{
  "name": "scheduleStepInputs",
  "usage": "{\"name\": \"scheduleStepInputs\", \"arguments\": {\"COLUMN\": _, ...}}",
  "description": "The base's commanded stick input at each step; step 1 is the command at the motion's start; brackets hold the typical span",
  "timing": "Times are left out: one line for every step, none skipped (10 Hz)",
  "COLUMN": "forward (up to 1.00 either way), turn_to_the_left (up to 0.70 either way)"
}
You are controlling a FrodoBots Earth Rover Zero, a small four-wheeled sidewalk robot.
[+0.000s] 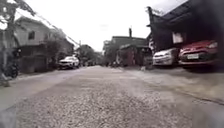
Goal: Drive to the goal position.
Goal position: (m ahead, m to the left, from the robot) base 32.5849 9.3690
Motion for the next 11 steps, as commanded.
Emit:
{"name": "scheduleStepInputs", "arguments": {"forward": 1.0, "turn_to_the_left": 0.0}}
{"name": "scheduleStepInputs", "arguments": {"forward": 1.0, "turn_to_the_left": 0.0}}
{"name": "scheduleStepInputs", "arguments": {"forward": 1.0, "turn_to_the_left": 0.0}}
{"name": "scheduleStepInputs", "arguments": {"forward": 1.0, "turn_to_the_left": 0.0}}
{"name": "scheduleStepInputs", "arguments": {"forward": 1.0, "turn_to_the_left": 0.0}}
{"name": "scheduleStepInputs", "arguments": {"forward": 1.0, "turn_to_the_left": 0.0}}
{"name": "scheduleStepInputs", "arguments": {"forward": 1.0, "turn_to_the_left": 0.0}}
{"name": "scheduleStepInputs", "arguments": {"forward": 1.0, "turn_to_the_left": 0.0}}
{"name": "scheduleStepInputs", "arguments": {"forward": 1.0, "turn_to_the_left": 0.0}}
{"name": "scheduleStepInputs", "arguments": {"forward": 1.0, "turn_to_the_left": 0.0}}
{"name": "scheduleStepInputs", "arguments": {"forward": 1.0, "turn_to_the_left": 0.0}}
